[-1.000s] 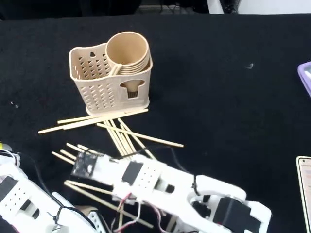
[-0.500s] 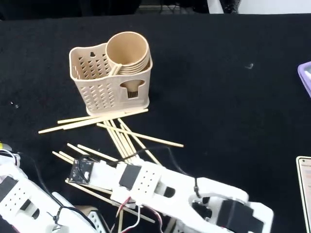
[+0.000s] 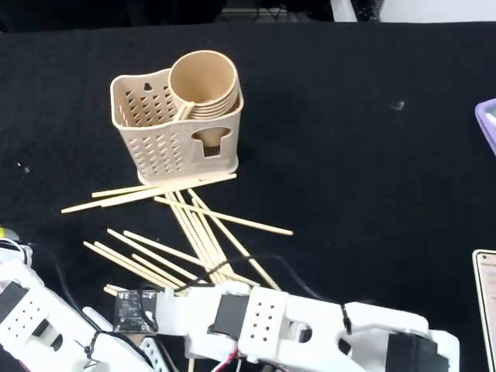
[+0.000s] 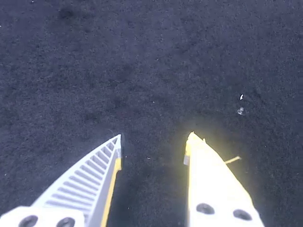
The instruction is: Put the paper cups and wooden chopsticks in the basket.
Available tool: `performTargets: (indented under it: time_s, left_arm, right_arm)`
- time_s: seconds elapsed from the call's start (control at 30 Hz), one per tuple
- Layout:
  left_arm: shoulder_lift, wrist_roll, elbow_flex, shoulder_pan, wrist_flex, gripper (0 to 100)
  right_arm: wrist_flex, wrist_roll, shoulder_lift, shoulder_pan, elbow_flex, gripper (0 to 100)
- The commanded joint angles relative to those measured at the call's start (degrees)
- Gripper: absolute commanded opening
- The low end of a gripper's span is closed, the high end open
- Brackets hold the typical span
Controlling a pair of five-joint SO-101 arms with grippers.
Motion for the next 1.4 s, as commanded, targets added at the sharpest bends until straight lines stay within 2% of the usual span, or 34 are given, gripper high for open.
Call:
performTargets:
  time_s: [0.0,0.07,0.3,0.4,0.53,0.8,0.93,1.03,1.37]
  left_arm:
    - [-0.44,0.26,-3.91,-0.13,-0.18,22]
    - [-0.44,0.26,-3.91,-0.13,-0.18,22]
    - [-0.44,0.26,-3.91,-0.22,-0.18,22]
    - [-0.44,0.26,-3.91,-0.31,-0.18,22]
    - [-0.44,0.53,-4.00,-0.13,0.09,22]
    - [-0.44,0.62,-4.00,0.31,0.09,22]
    - [-0.44,0.62,-4.00,0.31,0.00,22]
    - [-0.44,0.62,-3.91,0.31,-0.09,22]
    - [-0.44,0.62,-3.91,0.31,-0.18,22]
  right_arm:
    - [-5.36,0.70,5.85,-2.73,1.80,23.1]
    - [-7.74,0.70,9.80,-2.46,1.63,23.1]
    - [-6.24,0.70,18.59,0.09,-5.05,22.7]
    - [-5.89,0.70,20.53,3.87,-6.55,21.6]
    - [-5.80,1.05,21.05,9.76,-6.99,15.2]
    - [-5.80,1.23,21.05,20.92,-9.63,14.2]
    - [-5.80,1.41,21.05,23.38,-11.56,4.7]
    - [-5.45,5.54,21.05,25.14,-12.79,1.1]
    - [8.44,6.95,17.36,34.02,-21.76,1.1]
